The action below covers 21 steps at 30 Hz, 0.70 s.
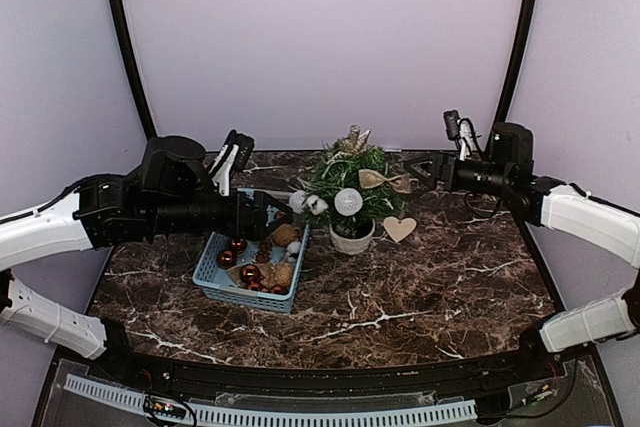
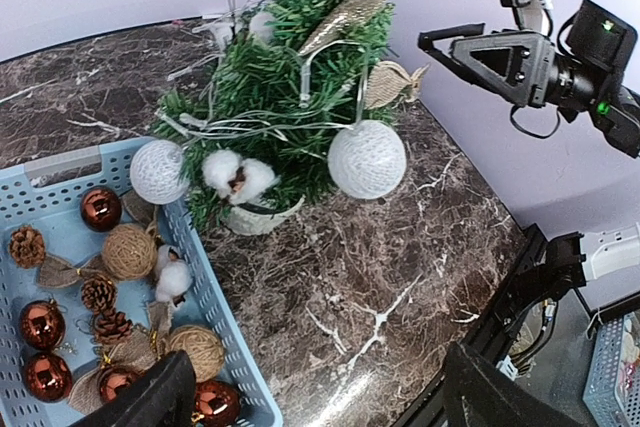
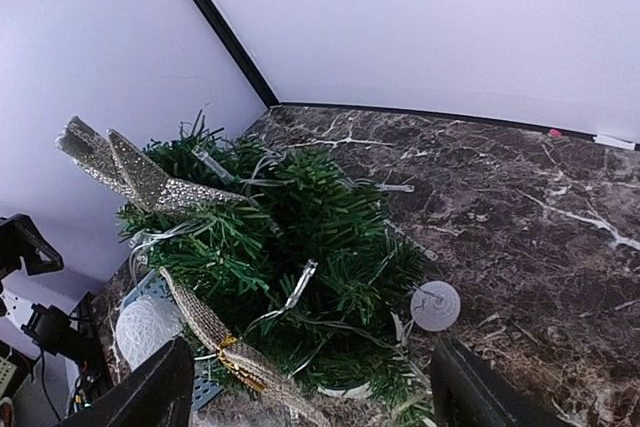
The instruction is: Decorate the small christmas tree
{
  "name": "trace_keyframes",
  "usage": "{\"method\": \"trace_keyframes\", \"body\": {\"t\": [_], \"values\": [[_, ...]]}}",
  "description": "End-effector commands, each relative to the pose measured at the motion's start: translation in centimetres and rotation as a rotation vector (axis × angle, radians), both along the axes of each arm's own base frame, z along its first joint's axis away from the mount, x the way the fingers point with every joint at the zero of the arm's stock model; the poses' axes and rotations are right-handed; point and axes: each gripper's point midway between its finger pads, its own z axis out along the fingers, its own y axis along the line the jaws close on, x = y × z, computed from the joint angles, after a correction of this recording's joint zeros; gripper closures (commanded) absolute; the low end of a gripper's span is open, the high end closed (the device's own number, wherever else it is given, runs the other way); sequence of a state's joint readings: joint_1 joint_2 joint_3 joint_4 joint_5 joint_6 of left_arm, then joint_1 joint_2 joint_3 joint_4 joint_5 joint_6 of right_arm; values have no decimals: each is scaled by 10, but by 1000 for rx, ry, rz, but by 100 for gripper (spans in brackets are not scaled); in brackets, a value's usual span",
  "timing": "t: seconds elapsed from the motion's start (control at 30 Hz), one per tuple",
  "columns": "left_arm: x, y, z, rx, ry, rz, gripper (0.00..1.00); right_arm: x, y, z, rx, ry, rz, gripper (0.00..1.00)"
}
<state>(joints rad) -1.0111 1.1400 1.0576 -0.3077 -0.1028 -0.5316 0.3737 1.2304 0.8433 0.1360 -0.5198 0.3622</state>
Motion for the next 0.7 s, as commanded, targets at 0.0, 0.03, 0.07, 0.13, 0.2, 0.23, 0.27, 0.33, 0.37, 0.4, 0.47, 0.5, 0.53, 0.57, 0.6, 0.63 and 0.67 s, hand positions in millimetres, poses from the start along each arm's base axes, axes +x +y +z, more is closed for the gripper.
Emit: {"method": "trace_keyframes", "body": {"t": [0.0,0.03,0.07,0.13,0.2,0.23,0.27,0.33,0.37,0.4,0.47,0.5,0.53,0.57,0.6,0.63,0.67], "values": [[5,21,-10,23,29,48,12,0,-20,18,-27,-17,-110,13],[8,26,-14,33,34,61,12,1,-27,18,-41,-11,-154,13],[11,29,-15,42,28,65,12,0,-34,15,-57,8,-191,10],[20,40,-24,68,20,79,12,0,-49,10,-89,30,-263,6],[35,55,-34,95,0,106,11,2,-63,3,-120,56,-319,1],[46,67,-42,103,0,140,11,4,-71,-1,-133,70,-349,2],[52,74,-45,120,-19,147,11,5,-79,-8,-147,89,-373,1],[71,95,-53,134,-49,197,11,9,-95,-17,-163,115,-423,1],[84,111,-58,125,-64,242,11,11,-105,-24,-169,132,-452,1],[89,118,-60,128,-81,246,11,13,-115,-30,-170,144,-479,2],[111,145,-62,82,-127,312,11,16,-136,-39,-166,159,-531,1],[119,167,-73,76,-113,358,12,17,-146,-43,-163,165,-556,1],[126,176,-68,59,-153,383,11,17,-157,-46,-158,166,-581,1],[129,195,-78,66,-148,431,11,18,-168,-50,-156,167,-606,2],[137,212,-73,56,-187,482,11,18,-179,-52,-156,166,-636,1],[135,222,-80,61,-187,509,11,18,-194,-56,-156,167,-675,1],[139,238,-76,51,-217,557,11,17,-204,-58,-158,163,-697,1]]}}
